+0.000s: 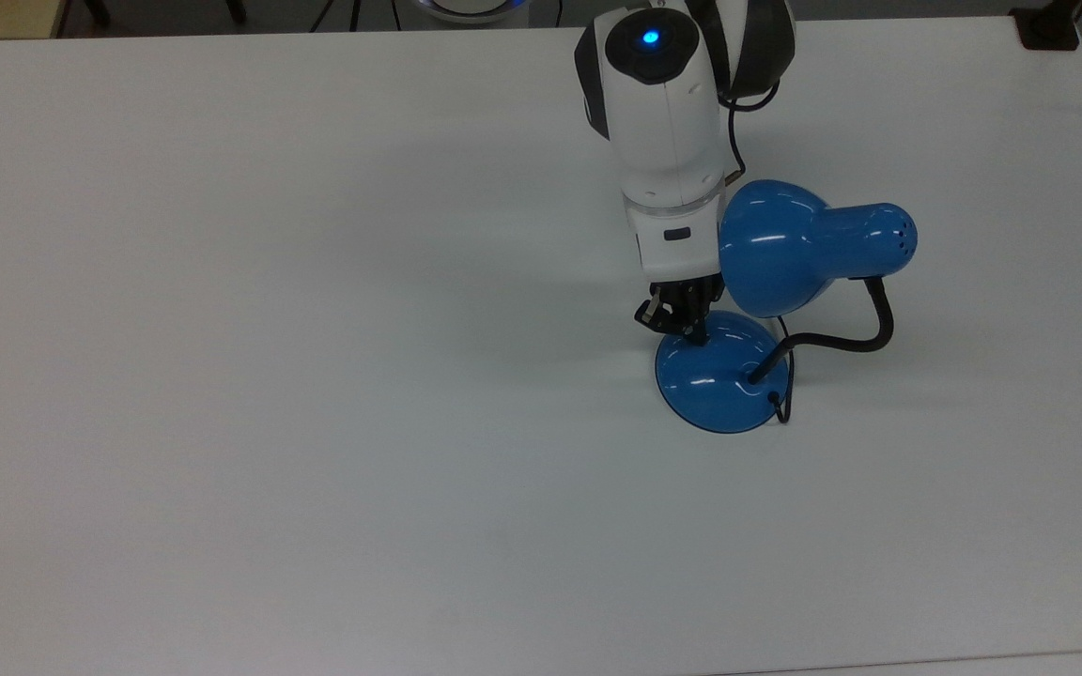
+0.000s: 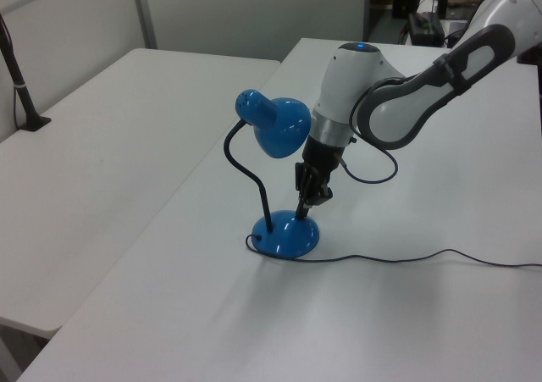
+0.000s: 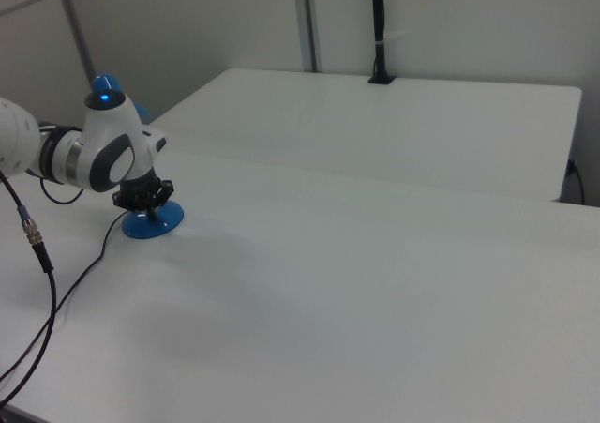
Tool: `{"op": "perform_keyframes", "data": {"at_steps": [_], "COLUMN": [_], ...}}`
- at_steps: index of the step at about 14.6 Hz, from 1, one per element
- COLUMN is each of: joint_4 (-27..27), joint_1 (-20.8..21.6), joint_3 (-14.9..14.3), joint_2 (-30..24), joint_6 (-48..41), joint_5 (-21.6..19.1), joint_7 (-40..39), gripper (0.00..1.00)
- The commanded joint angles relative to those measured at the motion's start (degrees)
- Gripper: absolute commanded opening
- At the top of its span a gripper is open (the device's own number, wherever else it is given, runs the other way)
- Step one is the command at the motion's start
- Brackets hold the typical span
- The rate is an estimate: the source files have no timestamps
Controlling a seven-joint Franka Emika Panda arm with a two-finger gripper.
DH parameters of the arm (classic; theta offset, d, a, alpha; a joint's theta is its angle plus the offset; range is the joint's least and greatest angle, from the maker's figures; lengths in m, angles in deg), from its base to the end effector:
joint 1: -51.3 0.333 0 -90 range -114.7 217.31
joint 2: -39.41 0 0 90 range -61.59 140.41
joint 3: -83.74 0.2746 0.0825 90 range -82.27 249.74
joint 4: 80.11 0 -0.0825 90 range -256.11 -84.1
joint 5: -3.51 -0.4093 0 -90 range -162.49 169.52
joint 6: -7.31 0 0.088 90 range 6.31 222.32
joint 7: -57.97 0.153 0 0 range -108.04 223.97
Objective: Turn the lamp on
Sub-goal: 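Press down on the base switch with the gripper fingertips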
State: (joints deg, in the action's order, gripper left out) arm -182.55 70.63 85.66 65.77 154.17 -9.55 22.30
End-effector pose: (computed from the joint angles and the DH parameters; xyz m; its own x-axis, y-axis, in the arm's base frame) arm 0.6499 0.2541 0.2325 0.6405 0.6850 0.3471 0.7266 -0.6869 0.0145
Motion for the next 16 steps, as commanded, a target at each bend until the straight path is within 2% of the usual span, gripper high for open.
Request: {"op": "perform_keyframes", "data": {"at_steps": [1,4,8,16], "joint_4": [0.4,0.49,1.36,1.54], "joint_1": [0.62,0.53,0.71,2.37], "joint_3": [0.71,0.71,0.71,0.71], "joint_2": [2.37,2.46,2.99,4.22], "joint_6": [1.32,1.15,0.71,0.0], "joint_5": [3.21,6.99,8.92,10.07], "joint_7": [0.86,0.86,0.77,0.95], "gripper": [0.0,0.0,0.0,0.0]}}
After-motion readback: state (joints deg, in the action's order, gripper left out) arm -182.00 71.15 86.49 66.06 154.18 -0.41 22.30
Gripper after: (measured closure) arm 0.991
